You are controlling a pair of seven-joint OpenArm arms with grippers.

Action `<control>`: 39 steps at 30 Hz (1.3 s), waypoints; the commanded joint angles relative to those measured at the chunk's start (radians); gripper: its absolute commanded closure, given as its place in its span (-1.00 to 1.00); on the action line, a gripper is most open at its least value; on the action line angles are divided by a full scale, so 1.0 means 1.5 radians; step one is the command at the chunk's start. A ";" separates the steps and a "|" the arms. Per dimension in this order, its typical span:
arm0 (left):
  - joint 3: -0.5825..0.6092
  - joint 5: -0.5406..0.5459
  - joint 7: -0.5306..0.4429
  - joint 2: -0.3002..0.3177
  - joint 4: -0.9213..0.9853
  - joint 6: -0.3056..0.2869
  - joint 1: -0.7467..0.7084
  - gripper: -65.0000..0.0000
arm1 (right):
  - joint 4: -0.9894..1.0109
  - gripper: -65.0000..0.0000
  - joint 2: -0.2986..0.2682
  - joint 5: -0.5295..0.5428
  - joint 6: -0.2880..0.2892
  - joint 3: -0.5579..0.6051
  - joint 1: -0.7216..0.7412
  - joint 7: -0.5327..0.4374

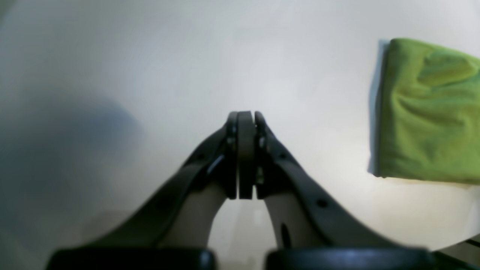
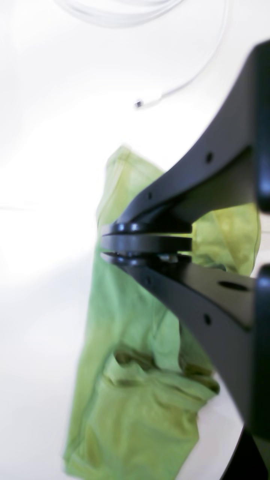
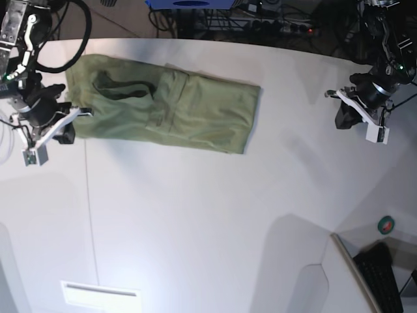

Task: Layout the t-shirt on the table in an organized manner, then fold the t-shirt properly

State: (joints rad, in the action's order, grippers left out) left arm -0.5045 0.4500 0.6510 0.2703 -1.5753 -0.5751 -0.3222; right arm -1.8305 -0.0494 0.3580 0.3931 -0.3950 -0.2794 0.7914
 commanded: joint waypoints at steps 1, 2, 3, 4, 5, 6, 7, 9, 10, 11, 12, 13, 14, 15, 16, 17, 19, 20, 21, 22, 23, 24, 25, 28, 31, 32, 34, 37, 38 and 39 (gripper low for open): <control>0.014 0.012 -0.022 0.014 -0.014 -0.004 -0.001 1.00 | -0.012 1.00 0.003 0.003 0.019 -0.015 0.005 -0.012; 0.029 0.013 -0.033 0.018 -0.016 -0.004 -0.006 1.00 | -0.011 1.00 0.008 0.003 0.023 -0.029 0.004 -0.012; 0.046 0.015 -0.045 0.021 -0.020 -0.004 -0.009 1.00 | -0.011 1.00 0.010 0.003 0.023 -0.040 0.003 -0.012; 0.062 0.012 -0.061 0.021 -0.027 -0.004 -0.011 1.00 | -0.011 1.00 0.012 0.003 0.024 -0.052 0.002 -0.012; 0.071 0.012 -0.074 0.021 -0.033 -0.004 -0.018 1.00 | -0.011 1.00 0.012 0.003 0.024 -0.064 0.002 -0.012; 0.080 0.012 -0.090 0.021 -0.037 -0.004 -0.025 1.00 | -0.011 1.00 0.012 0.003 0.025 -0.078 -0.002 -0.012; 0.086 0.012 -0.106 0.021 -0.040 -0.004 -0.028 1.00 | -0.011 1.00 0.012 0.003 0.025 -0.092 -0.006 -0.012; 0.088 0.010 -0.135 0.021 -0.035 -0.004 -0.031 1.00 | -0.011 1.00 0.013 0.003 0.025 -0.114 -0.007 -0.012; 0.088 0.010 -0.147 0.021 -0.028 -0.004 -0.031 1.00 | -0.005 1.00 0.013 0.003 0.025 -0.125 -0.007 -0.011; 0.088 0.010 -0.157 0.022 -0.019 -0.004 -0.031 1.00 | 0.013 1.00 0.013 0.003 0.025 -0.135 -0.004 -0.011; 0.087 0.010 -0.165 0.024 -0.011 -0.004 -0.031 1.00 | 0.033 1.00 0.013 0.003 0.025 -0.143 0.000 -0.011; 0.088 0.010 -0.172 0.032 -0.003 -0.004 -0.031 1.00 | 0.055 1.00 0.012 0.003 0.025 -0.153 0.012 -0.011; 0.089 0.010 -0.179 0.039 0.005 -0.004 -0.031 1.00 | 0.082 1.00 0.012 0.003 0.026 -0.171 0.022 -0.008; 0.089 0.010 -0.184 0.042 0.013 -0.004 -0.031 1.00 | 0.107 1.00 0.012 0.005 0.028 -0.186 0.032 0.001; 0.089 0.010 -0.190 0.042 0.020 -0.004 -0.031 1.00 | 0.128 1.00 0.012 0.012 0.039 -0.202 0.046 0.015; 0.087 0.010 -0.199 0.043 0.027 -0.004 -0.031 1.00 | 0.149 1.00 0.010 0.032 0.065 -0.221 0.058 0.033; 0.087 0.009 -0.213 0.046 0.039 -0.004 -0.031 1.00 | 0.194 0.92 0.008 0.082 0.128 -0.275 0.080 0.078; 0.089 0.009 -0.215 0.050 0.046 -0.004 -0.032 1.00 | 0.209 0.70 0.008 0.100 0.154 -0.296 0.091 0.102; 0.089 0.009 -0.215 0.052 0.053 -0.004 -0.032 1.00 | 0.225 0.44 0.008 0.123 0.181 -0.314 0.099 0.133; 0.089 0.009 -0.215 0.052 0.060 -0.004 -0.032 1.00 | 0.232 0.23 0.008 0.138 0.202 -0.325 0.102 0.158; 0.089 0.009 -0.215 0.052 0.063 -0.004 -0.032 1.00 | 0.238 0.03 0.009 0.156 0.203 -0.332 0.102 0.184; 0.089 0.009 -0.215 0.052 0.066 -0.004 -0.032 1.00 | 0.241 -0.13 0.009 0.172 0.203 -0.337 0.102 0.204; 0.088 0.009 -0.215 0.052 0.066 -0.004 -0.031 1.00 | 0.241 -0.22 0.010 0.183 0.203 -0.336 0.100 0.221; 0.088 0.009 -0.215 0.052 0.067 -0.004 -0.030 1.00 | 0.255 -0.23 0.009 0.190 0.203 -0.330 0.099 0.226; 0.088 0.009 -0.215 0.052 0.067 -0.004 -0.026 1.00 | 0.320 -0.26 -0.017 0.192 0.203 -0.330 0.113 0.231; 0.088 0.009 -0.215 0.052 0.067 -0.004 -0.026 1.00 | 0.347 -0.26 -0.026 0.197 0.203 -0.330 0.118 0.232; 0.088 0.009 -0.215 0.052 0.067 -0.004 -0.026 1.00 | 0.395 -0.26 -0.044 0.213 0.203 -0.334 0.123 0.243; 0.088 0.009 -0.215 0.052 0.067 -0.004 -0.026 1.00 | 0.443 -0.26 -0.073 0.252 0.203 -0.331 0.127 0.245; 0.088 0.009 -0.215 0.052 0.067 -0.004 -0.026 1.00 | 0.452 -0.26 -0.079 0.267 0.203 -0.331 0.127 0.245; 0.088 0.009 -0.215 0.052 0.067 -0.004 -0.026 1.00 | 0.458 -0.26 -0.082 0.280 0.203 -0.330 0.126 0.245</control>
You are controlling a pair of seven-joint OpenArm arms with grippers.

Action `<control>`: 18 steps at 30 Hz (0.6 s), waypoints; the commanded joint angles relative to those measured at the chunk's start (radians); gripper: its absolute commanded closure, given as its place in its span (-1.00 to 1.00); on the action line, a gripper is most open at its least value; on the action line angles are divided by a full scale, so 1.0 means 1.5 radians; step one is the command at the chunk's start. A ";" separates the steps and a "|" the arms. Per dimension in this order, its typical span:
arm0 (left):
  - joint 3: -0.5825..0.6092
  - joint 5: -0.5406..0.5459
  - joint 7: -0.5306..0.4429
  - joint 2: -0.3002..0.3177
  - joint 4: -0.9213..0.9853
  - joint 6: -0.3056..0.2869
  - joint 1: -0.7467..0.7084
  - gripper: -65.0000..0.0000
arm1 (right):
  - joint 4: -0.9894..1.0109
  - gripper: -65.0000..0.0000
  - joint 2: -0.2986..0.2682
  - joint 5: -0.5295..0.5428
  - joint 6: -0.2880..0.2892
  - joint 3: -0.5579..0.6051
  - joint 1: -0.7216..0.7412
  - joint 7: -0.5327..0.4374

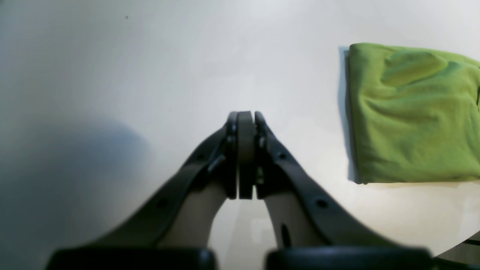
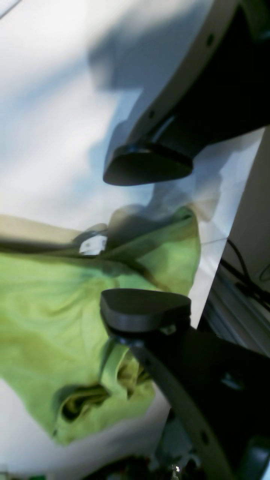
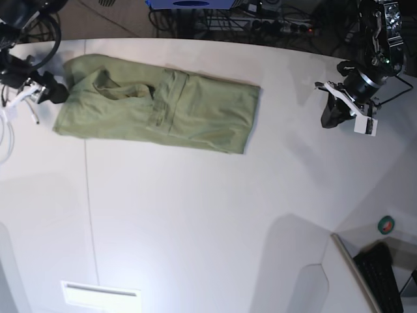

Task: Layout the t-shirt on the table in an organized manner, then fold the t-shirt properly

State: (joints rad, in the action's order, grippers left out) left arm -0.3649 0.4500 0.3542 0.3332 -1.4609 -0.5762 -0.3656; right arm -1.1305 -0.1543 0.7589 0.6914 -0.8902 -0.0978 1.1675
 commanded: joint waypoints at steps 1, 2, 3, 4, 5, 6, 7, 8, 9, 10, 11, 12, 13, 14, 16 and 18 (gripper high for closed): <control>-0.005 0.009 -0.017 0.010 -0.010 -0.003 0.003 1.00 | -0.009 -0.26 -0.014 0.024 0.004 0.000 0.005 -0.003; -0.005 0.009 -0.017 0.010 -0.010 -0.003 0.003 1.00 | -0.008 -0.26 -0.015 0.032 0.004 0.000 0.005 0.007; -0.005 0.009 -0.017 0.010 -0.010 -0.003 0.003 1.00 | -0.010 -0.26 -0.014 0.033 0.004 0.000 0.005 0.021; -0.005 0.009 -0.016 0.010 -0.010 -0.003 0.003 1.00 | -0.010 -0.26 -0.013 0.036 0.004 0.000 0.007 0.034; -0.005 0.009 -0.016 0.010 -0.010 -0.003 0.003 1.00 | -0.010 -0.26 -0.012 0.039 0.004 0.000 0.008 0.045; -0.005 0.009 -0.016 0.010 -0.010 -0.003 0.003 1.00 | -0.010 -0.26 -0.010 0.045 0.004 0.000 0.009 0.050; -0.005 0.009 -0.016 0.010 -0.010 -0.003 0.003 1.00 | -0.010 -0.26 -0.004 0.050 0.004 0.000 0.008 0.052; -0.005 0.009 -0.016 0.010 -0.010 -0.003 0.003 1.00 | -0.010 -0.26 -0.001 0.051 0.004 0.000 0.007 0.051; -0.005 0.009 -0.016 0.010 -0.010 -0.003 0.003 1.00 | -0.010 -0.26 0.000 0.049 0.004 0.001 0.007 0.051; -0.005 0.009 -0.016 0.010 -0.010 -0.003 0.003 1.00 | -0.010 -0.26 0.000 0.045 0.004 0.001 0.007 0.050; -0.005 0.009 -0.016 0.010 -0.010 -0.003 0.002 1.00 | -0.010 -0.26 0.000 0.041 0.004 0.001 0.007 0.050; -0.005 0.009 -0.016 0.010 -0.010 -0.003 0.002 1.00 | -0.010 -0.26 0.000 0.040 0.004 0.001 0.007 0.050; -0.005 0.009 -0.016 0.010 -0.010 -0.003 0.002 1.00 | -0.010 -0.26 0.000 0.039 0.004 0.001 0.007 0.050; -0.005 0.009 -0.016 0.010 -0.010 -0.003 0.002 1.00 | -0.010 -0.26 0.000 0.038 0.004 0.001 0.007 0.050; -0.005 0.009 -0.016 0.009 -0.010 -0.003 0.002 1.00 | -0.009 -0.26 -0.001 0.038 0.004 0.001 0.007 0.050; -0.004 0.009 -0.015 0.007 -0.010 -0.003 0.002 1.00 | -0.007 -0.26 -0.001 0.038 0.004 0.001 0.006 0.050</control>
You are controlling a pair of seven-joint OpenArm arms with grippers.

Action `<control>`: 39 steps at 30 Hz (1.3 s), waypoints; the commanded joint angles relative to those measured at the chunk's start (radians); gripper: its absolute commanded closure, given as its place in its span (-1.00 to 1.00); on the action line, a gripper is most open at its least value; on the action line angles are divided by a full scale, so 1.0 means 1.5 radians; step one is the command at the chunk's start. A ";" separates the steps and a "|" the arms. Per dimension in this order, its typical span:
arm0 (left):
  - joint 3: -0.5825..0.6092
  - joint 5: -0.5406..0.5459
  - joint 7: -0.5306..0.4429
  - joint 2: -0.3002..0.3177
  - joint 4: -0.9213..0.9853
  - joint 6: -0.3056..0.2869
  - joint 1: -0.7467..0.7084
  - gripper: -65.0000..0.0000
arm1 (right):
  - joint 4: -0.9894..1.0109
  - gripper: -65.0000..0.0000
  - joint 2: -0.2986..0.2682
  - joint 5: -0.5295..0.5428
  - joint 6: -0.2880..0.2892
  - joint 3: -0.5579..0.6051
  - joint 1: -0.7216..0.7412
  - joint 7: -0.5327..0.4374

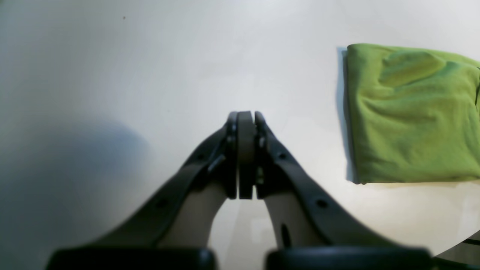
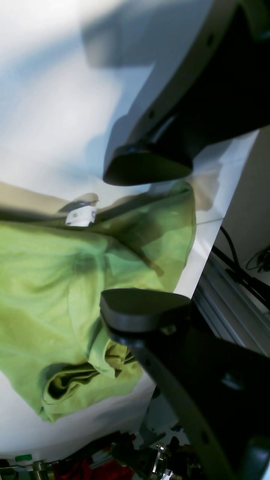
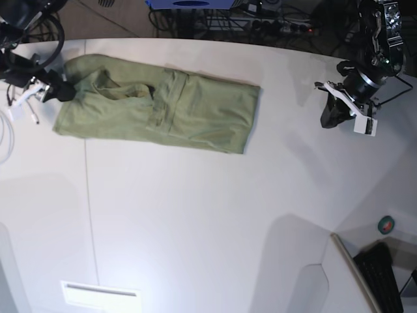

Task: Layout the t-shirt on the table in an organized manner, then fold the t-shirt properly

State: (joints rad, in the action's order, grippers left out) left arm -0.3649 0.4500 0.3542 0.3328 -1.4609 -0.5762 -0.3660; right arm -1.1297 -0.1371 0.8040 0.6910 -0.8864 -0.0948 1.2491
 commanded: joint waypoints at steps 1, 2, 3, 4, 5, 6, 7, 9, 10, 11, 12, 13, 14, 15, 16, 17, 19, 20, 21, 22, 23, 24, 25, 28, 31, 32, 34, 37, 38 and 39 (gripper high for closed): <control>-0.004 0.009 -0.015 0.008 -0.010 -0.003 0.002 1.00 | -0.007 -0.26 -0.012 0.008 0.005 -0.002 0.004 -0.005; -0.004 0.009 -0.015 0.008 -0.010 -0.003 0.002 1.00 | -0.007 -0.26 -0.012 0.008 0.005 -0.002 0.004 -0.005; -0.004 0.009 -0.015 0.008 -0.010 -0.003 0.002 1.00 | -0.007 -0.26 -0.012 0.008 0.005 -0.002 0.003 -0.005; -0.004 0.009 -0.015 0.008 -0.010 -0.003 0.001 1.00 | -0.007 -0.26 -0.012 0.008 0.005 -0.002 0.003 -0.005; -0.004 0.009 -0.016 0.008 -0.010 -0.003 0.000 1.00 | -0.007 -0.26 -0.012 0.008 0.005 -0.002 0.003 -0.005; -0.004 0.009 -0.016 0.008 -0.010 -0.003 -0.001 1.00 | -0.007 -0.26 -0.013 0.008 0.005 -0.002 0.003 -0.005; -0.004 0.009 -0.016 0.008 -0.010 -0.003 -0.001 1.00 | -0.007 -0.26 -0.014 0.008 0.005 -0.002 0.003 -0.005; -0.004 0.009 -0.016 0.008 -0.010 -0.003 -0.001 1.00 | -0.007 -0.26 -0.023 0.008 0.005 -0.002 0.003 -0.005; -0.004 0.009 -0.016 0.008 -0.010 -0.003 -0.001 1.00 | -0.007 -0.26 -0.025 0.008 0.005 -0.002 0.003 -0.005; -0.004 0.009 -0.016 0.008 -0.010 -0.003 -0.001 1.00 | -0.007 -0.26 -0.025 0.008 0.005 -0.002 0.003 -0.005; -0.004 0.009 -0.016 0.008 -0.010 -0.003 -0.001 1.00 | -0.007 -0.26 -0.026 0.008 0.005 -0.002 0.003 -0.005; -0.004 0.009 -0.016 0.008 -0.010 -0.003 0.000 1.00 | -0.007 -0.26 -0.026 0.008 0.005 -0.002 0.002 -0.005; -0.002 0.009 -0.016 0.008 -0.010 -0.003 0.001 1.00 | -0.007 -0.26 -0.026 0.008 0.005 -0.002 0.002 -0.005; 0.011 0.009 -0.016 0.008 -0.009 -0.003 0.003 1.00 | -0.007 -0.26 -0.026 0.008 0.005 -0.002 0.001 -0.005; 0.025 0.009 -0.017 0.009 -0.003 -0.003 0.004 1.00 | -0.006 -0.26 -0.026 0.008 0.005 -0.001 -0.001 -0.005; 0.039 0.009 -0.017 0.010 0.004 -0.003 0.008 1.00 | -0.006 -0.26 -0.025 0.007 0.005 0.000 -0.002 -0.005; 0.059 0.010 -0.017 0.007 0.023 -0.003 0.028 1.00 | -0.006 -0.26 -0.024 0.007 0.005 0.030 -0.003 -0.006; 0.068 0.010 -0.017 0.007 0.037 -0.003 0.036 1.00 | -0.006 -0.26 -0.024 0.007 0.005 0.051 -0.004 -0.012; 0.078 0.010 -0.017 0.006 0.048 -0.003 0.042 1.00 | -0.006 -0.25 -0.024 0.008 0.005 0.068 -0.010 -0.023; 0.088 0.010 -0.017 0.006 0.053 -0.003 0.046 1.00 | -0.006 -0.25 -0.024 0.008 0.005 0.080 -0.014 -0.036; 0.099 0.010 -0.017 0.006 0.055 -0.003 0.049 1.00 | -0.006 -0.25 -0.024 0.009 0.005 0.090 -0.017 -0.049; 0.106 0.010 -0.017 0.006 0.057 -0.003 0.052 1.00 | -0.006 -0.25 -0.024 0.009 0.005 0.097 -0.019 -0.055; 0.110 0.012 -0.017 0.006 0.058 -0.003 0.052 1.00 | -0.006 -0.25 -0.024 0.009 0.005 0.103 -0.024 -0.057; 0.119 0.012 -0.017 0.006 0.061 -0.003 0.062 1.00 | -0.006 -0.25 -0.024 0.011 0.005 0.129 -0.029 -0.056; 0.144 0.010 -0.017 0.006 0.071 -0.003 0.072 1.00 | -0.007 -0.25 -0.023 0.012 0.005 0.152 -0.030 -0.056; 0.152 0.010 -0.017 0.006 0.075 -0.003 0.074 1.00 | -0.009 -0.25 -0.021 0.012 0.005 0.158 -0.030 -0.056; 0.176 0.010 -0.017 0.005 0.089 -0.003 0.087 1.00 | -0.010 -0.25 -0.009 0.012 0.005 0.169 -0.030 -0.056; 0.208 0.010 -0.018 -0.002 0.108 -0.002 0.096 1.00 | -0.010 -0.25 0.000 0.012 0.005 0.169 -0.027 -0.056; 0.209 0.010 -0.018 -0.013 0.110 -0.002 0.096 1.00 | -0.010 -0.25 0.005 0.012 0.005 0.170 -0.027 -0.057; 0.211 0.010 -0.018 -0.020 0.110 -0.002 0.101 1.00 | -0.010 -0.25 0.005 0.012 0.005 0.170 -0.027 -0.056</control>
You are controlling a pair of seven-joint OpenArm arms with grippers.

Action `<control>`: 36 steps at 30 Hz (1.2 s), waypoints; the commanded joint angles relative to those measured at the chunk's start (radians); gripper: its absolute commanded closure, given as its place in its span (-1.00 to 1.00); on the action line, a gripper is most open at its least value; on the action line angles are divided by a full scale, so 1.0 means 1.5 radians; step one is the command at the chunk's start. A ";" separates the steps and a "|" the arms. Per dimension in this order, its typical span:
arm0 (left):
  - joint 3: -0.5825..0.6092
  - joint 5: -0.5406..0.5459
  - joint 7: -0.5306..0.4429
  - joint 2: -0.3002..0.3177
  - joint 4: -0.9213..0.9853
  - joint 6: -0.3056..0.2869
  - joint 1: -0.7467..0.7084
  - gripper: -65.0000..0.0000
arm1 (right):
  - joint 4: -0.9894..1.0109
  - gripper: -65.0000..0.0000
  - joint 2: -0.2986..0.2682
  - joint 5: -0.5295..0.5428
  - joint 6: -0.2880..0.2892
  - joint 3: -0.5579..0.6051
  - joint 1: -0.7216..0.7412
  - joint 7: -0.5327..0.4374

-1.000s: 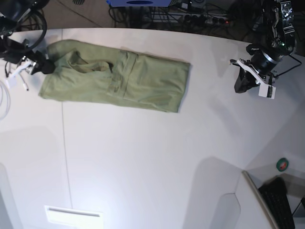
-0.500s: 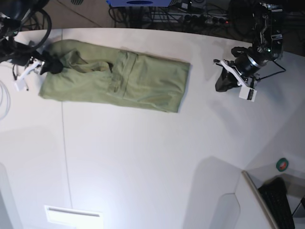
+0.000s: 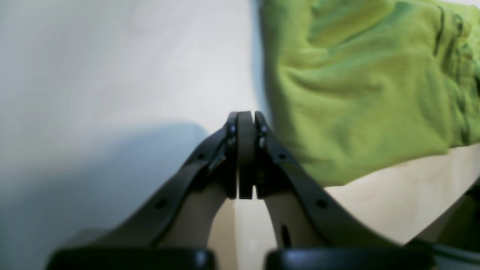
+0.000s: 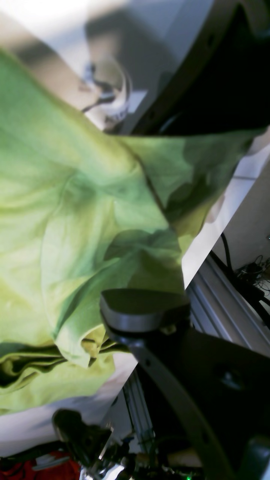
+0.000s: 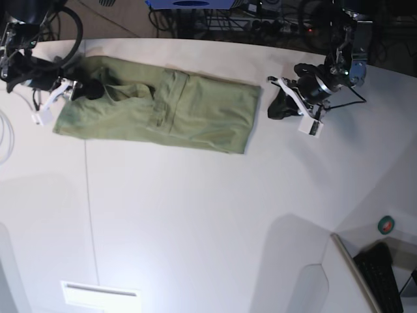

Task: Layout the t-shirt on the table in an organized manner, then fold the t-shirt properly

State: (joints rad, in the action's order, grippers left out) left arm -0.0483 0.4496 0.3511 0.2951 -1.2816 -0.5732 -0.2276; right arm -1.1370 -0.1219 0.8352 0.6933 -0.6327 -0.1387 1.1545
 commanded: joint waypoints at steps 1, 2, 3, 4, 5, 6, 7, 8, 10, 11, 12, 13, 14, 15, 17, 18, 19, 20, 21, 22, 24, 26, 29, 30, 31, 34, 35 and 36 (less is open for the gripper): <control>0.005 0.011 -0.016 -0.001 -0.006 -0.004 0.013 1.00 | -0.006 -0.25 -0.005 -0.009 0.003 0.001 0.002 0.007; 0.007 0.011 -0.016 -0.004 -0.003 -0.004 0.016 1.00 | -0.006 -0.25 -0.005 -0.009 0.003 0.001 0.002 0.005; 0.007 0.011 -0.016 -0.010 0.000 -0.004 0.017 1.00 | -0.005 -0.25 -0.006 -0.009 0.003 0.000 0.002 0.003; 0.007 0.011 -0.016 -0.016 0.003 -0.004 0.018 1.00 | -0.005 -0.24 -0.006 -0.009 0.003 -0.002 0.003 0.002; 0.007 0.010 -0.016 -0.021 0.004 -0.004 0.020 1.00 | -0.004 -0.24 -0.006 -0.009 0.003 -0.004 0.003 0.002; 0.008 0.010 -0.016 -0.027 0.004 -0.004 0.025 1.00 | -0.004 -0.24 -0.007 -0.009 0.003 -0.005 0.003 0.002; 0.008 0.010 -0.016 -0.030 0.004 -0.004 0.028 1.00 | -0.004 -0.24 -0.007 -0.009 0.003 -0.005 0.004 0.002; 0.008 0.010 -0.015 -0.035 0.004 -0.004 0.030 1.00 | -0.004 -0.24 -0.007 -0.009 0.003 -0.006 0.009 0.002; 0.008 0.009 -0.015 -0.035 0.003 -0.004 0.032 1.00 | -0.002 -0.24 -0.007 -0.011 0.003 -0.006 0.012 0.001; 0.008 0.009 -0.015 -0.035 0.003 -0.004 0.032 1.00 | -0.002 -0.24 -0.007 -0.011 0.003 -0.007 0.013 0.001; 0.008 0.009 -0.015 -0.035 0.002 -0.004 0.032 1.00 | -0.002 -0.24 -0.007 -0.010 0.003 -0.007 0.013 -0.003; 0.007 0.009 -0.015 -0.033 0.002 -0.004 0.032 1.00 | -0.005 -0.24 -0.008 -0.009 0.003 -0.014 0.013 -0.016; 0.007 0.009 -0.015 -0.029 0.002 -0.004 0.032 1.00 | -0.006 -0.24 -0.012 -0.009 0.003 -0.033 0.013 -0.025; 0.004 0.009 -0.015 -0.029 0.002 -0.004 0.032 1.00 | -0.006 -0.24 -0.020 -0.009 0.003 -0.055 0.013 -0.028; 0.000 0.009 -0.015 -0.025 0.003 -0.004 0.028 1.00 | -0.007 -0.25 -0.026 -0.009 0.003 -0.093 0.010 -0.021; 0.000 0.009 -0.015 -0.017 0.003 -0.004 0.025 1.00 | -0.007 -0.26 -0.032 -0.009 0.003 -0.112 0.009 -0.013; 0.002 0.009 -0.015 -0.012 0.003 -0.004 0.025 1.00 | -0.008 -0.26 -0.039 -0.009 0.003 -0.121 0.008 -0.003; 0.001 0.009 -0.015 -0.010 0.003 -0.004 0.024 1.00 | -0.009 -0.26 -0.044 -0.009 0.003 -0.125 0.005 0.004; 0.000 0.009 -0.015 -0.010 0.003 -0.004 0.024 1.00 | -0.020 -0.26 -0.046 -0.009 0.003 -0.124 -0.004 0.005; 0.000 0.009 -0.015 -0.010 0.003 -0.004 0.024 1.00 | -0.040 -0.26 -0.045 -0.009 0.003 -0.123 -0.011 0.006; -0.001 0.009 -0.015 -0.009 0.003 -0.004 0.024 1.00 | -0.098 -0.25 -0.042 -0.009 0.003 -0.102 -0.033 0.008; -0.001 0.009 -0.015 -0.009 0.003 -0.004 0.025 1.00 | -0.162 -0.24 -0.040 -0.009 0.003 -0.088 -0.057 0.002; -0.001 0.009 -0.015 -0.009 0.003 -0.004 0.027 1.00 | -0.272 -0.23 -0.029 -0.012 0.003 -0.081 -0.095 0.004; -0.001 0.009 -0.015 -0.009 0.003 -0.004 0.027 1.00 | -0.311 -0.19 -0.022 -0.012 0.003 -0.080 -0.108 0.007; -0.001 0.009 -0.015 -0.009 0.003 -0.004 0.027 1.00 | -0.341 -0.06 -0.011 -0.012 0.003 -0.074 -0.115 0.007; -0.001 0.009 -0.015 -0.009 0.003 -0.004 0.028 1.00 | -0.379 0.72 0.003 -0.013 0.003 -0.045 -0.127 0.008; -0.001 0.009 -0.015 -0.009 0.003 -0.004 0.028 1.00 | -0.379 1.00 0.004 -0.013 0.003 -0.023 -0.129 0.008; -0.001 0.009 -0.015 -0.009 0.003 -0.004 0.028 1.00 | -0.378 1.00 0.004 -0.013 0.003 0.000 -0.130 0.008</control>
State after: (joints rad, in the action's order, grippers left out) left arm -0.0452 0.4500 0.3477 0.2726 -1.2617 -0.5732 -0.1928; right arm -1.6882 -0.0994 0.7982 0.6930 -0.6228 -0.3340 1.1797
